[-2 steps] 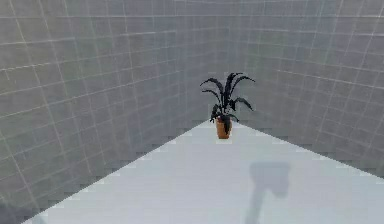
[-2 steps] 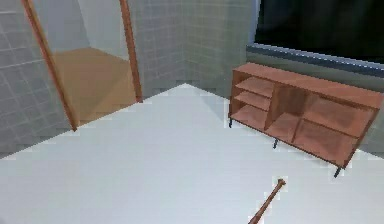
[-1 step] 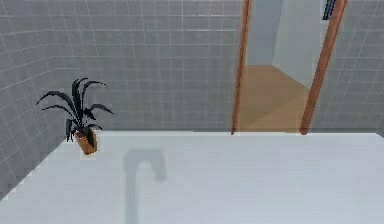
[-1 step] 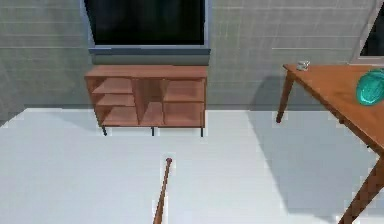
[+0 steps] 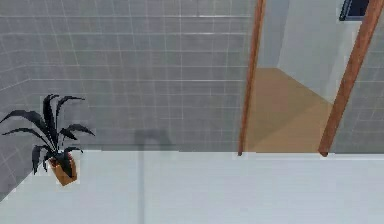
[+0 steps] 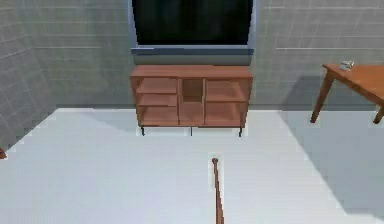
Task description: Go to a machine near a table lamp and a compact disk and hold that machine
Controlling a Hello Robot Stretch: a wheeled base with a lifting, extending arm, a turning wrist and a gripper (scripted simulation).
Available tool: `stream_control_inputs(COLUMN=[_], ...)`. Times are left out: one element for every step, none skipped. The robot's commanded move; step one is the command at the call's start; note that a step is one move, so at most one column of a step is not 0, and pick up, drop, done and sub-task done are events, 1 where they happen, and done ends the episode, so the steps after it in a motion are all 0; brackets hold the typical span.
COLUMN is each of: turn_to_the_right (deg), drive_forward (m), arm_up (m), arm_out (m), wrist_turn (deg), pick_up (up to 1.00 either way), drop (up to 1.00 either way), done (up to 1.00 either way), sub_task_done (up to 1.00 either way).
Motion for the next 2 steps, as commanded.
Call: stream_control_inputs(turn_to_the_right=[45.0,0.0], drive_forward=[0.0,0.3], arm_up=[0.0,0.0], arm_out=[0.0,0.0], wrist_turn=[0.0,0.0], pick_up=[0.0,0.0], drop=[0.0,0.0], done=[0.0,0.0], sub_task_done=[0.0,0.0])
